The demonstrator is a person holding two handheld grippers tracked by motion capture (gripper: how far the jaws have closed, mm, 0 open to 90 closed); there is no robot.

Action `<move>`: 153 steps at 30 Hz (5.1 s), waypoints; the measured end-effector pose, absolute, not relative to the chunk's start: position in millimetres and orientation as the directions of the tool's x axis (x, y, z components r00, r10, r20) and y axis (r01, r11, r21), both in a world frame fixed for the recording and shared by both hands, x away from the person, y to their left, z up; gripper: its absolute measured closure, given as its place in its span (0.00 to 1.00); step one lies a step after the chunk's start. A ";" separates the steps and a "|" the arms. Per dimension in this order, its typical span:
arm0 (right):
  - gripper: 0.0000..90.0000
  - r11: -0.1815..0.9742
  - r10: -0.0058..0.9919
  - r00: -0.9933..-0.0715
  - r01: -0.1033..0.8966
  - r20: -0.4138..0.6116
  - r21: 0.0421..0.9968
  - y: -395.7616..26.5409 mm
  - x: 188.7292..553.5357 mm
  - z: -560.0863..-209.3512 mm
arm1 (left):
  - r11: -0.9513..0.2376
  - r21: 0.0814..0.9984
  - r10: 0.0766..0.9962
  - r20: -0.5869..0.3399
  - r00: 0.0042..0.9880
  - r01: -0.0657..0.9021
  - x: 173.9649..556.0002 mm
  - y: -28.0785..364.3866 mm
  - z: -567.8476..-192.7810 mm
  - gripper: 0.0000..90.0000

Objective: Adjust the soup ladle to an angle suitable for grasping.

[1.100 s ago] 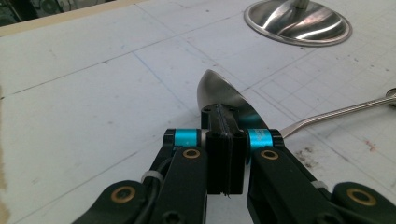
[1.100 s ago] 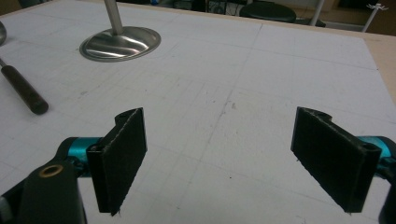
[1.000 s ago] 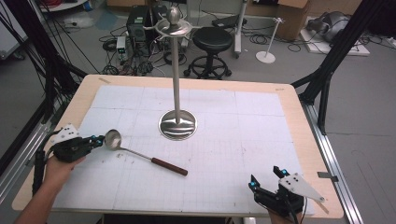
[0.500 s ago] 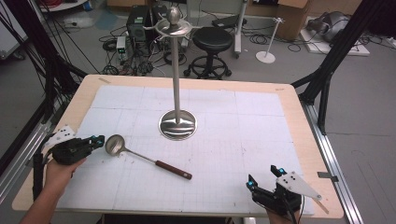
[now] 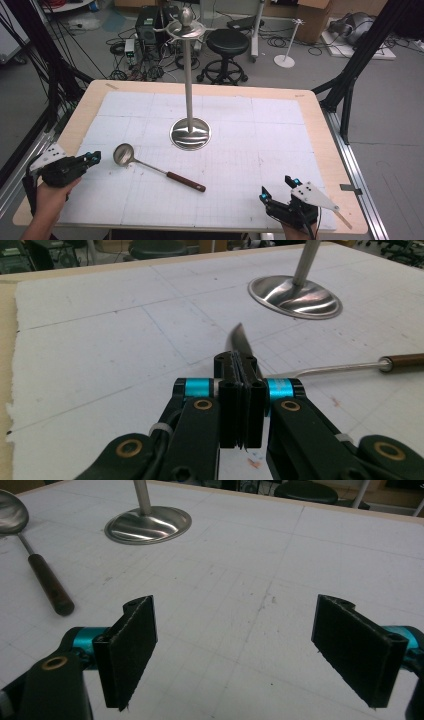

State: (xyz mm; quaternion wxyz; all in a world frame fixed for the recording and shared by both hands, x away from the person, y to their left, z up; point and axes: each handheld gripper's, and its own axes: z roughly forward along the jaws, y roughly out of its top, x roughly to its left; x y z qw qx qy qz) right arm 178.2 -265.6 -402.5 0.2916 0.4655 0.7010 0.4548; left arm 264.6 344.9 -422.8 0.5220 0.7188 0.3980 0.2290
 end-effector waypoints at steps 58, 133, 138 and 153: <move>0.99 0.452 0.590 -0.805 0.391 0.059 0.802 -38.8 314.3 -398.8 | -0.019 0.959 0.829 -0.144 0.541 0.283 218.5 363.2 -411.6 0.66; 1.00 0.580 0.646 -0.761 0.535 0.053 0.615 -75.0 317.3 -430.3 | -0.017 0.955 0.840 -0.147 0.523 0.296 218.5 365.4 -414.1 0.65; 1.00 0.571 0.668 -0.742 0.554 0.050 0.606 -85.4 317.1 -429.0 | -0.017 0.955 0.839 -0.147 0.523 0.296 218.7 365.6 -414.2 0.65; 1.00 0.494 0.702 -0.709 0.553 0.067 0.671 -32.1 330.8 -417.6 | -0.024 0.954 0.838 -0.143 0.527 0.298 219.4 364.3 -414.2 0.65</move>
